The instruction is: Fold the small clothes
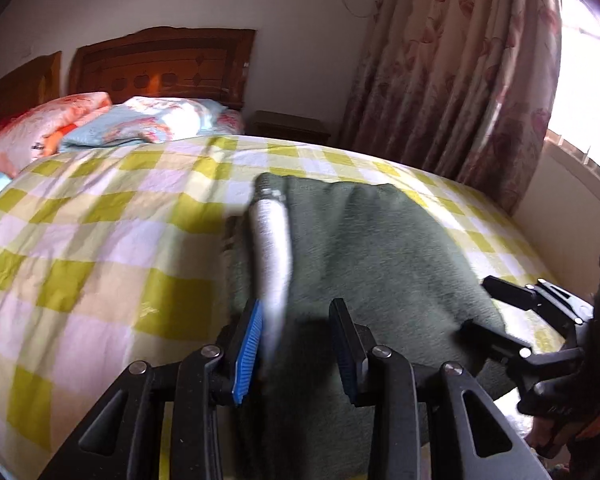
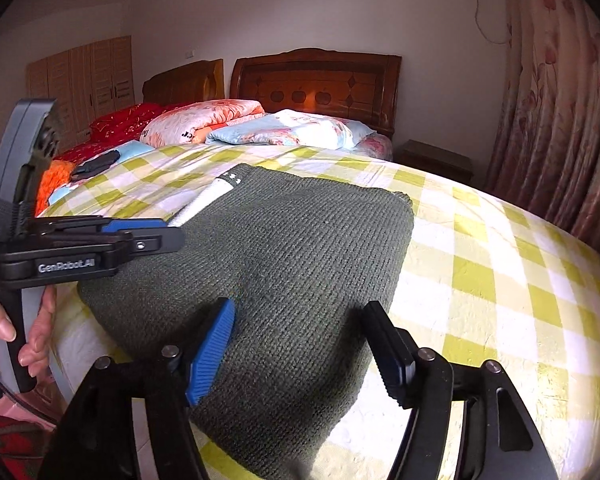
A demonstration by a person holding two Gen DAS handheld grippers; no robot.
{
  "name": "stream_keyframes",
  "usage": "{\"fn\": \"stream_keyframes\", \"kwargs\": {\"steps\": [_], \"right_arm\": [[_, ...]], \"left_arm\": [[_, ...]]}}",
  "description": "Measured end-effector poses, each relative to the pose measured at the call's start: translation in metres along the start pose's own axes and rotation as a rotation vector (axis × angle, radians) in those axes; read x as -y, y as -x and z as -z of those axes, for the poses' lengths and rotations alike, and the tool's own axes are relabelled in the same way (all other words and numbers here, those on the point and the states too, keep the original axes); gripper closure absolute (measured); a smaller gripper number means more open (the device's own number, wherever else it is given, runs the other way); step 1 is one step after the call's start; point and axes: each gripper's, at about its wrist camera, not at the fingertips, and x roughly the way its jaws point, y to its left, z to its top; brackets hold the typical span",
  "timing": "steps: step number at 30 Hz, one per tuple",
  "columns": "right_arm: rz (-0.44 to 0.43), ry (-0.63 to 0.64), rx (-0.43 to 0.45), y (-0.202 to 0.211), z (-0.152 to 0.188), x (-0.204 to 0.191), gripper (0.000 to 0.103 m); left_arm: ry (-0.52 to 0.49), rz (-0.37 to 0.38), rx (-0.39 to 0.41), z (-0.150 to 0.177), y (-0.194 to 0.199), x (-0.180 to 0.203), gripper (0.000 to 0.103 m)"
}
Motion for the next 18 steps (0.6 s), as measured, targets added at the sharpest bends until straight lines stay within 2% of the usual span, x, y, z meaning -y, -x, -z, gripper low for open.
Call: {"fn": "stream_keyframes", "kwargs": {"steps": [1,3,5,8,12,14,15,16,18], "right_arm": [[-0.008,-0.017,-0.001,0.000,0.000,0.002,0.000],[-0.011,-0.022,-0.004,0.001,0.000,0.003,0.000],[-0.013,-0.020,-0.005,0.002,0.002,0.004,0.000],[-0.017,-0.029,-0.003,0.002,0.003,0.004,0.000],[-0.013,-0.025,-0.003,0.002,0.003,0.003,0.000],[-0.010,-0.020,-0.007,0.002,0.003,0.003,0.000],[-0.009,-0.015,-0.009,0.002,0.004,0.003,0.000],[-0.006,-0.012,-0.010,0.003,0.004,0.002,0.000],[-0.002,-0.011,-0.013,0.007,0.003,0.000,0.000]], "left_arm": [[0.025,-0.002,0.005,0.004,0.006,-0.007,0.054],[0.088,0.024,0.006,0.011,0.020,-0.018,0.054],[0.097,0.011,0.031,0.015,0.036,-0.018,0.055],[0.021,0.037,0.083,0.013,0.050,0.001,0.055],[-0.111,0.026,0.032,0.016,0.030,0.033,0.055],[-0.173,-0.063,0.052,0.026,0.022,0.039,0.055],[-0.189,-0.120,0.044,0.030,0.018,0.037,0.050],[-0.160,-0.099,-0.003,0.031,0.012,0.029,0.048],[-0.042,-0.022,-0.025,0.030,0.018,0.007,0.048]]}}
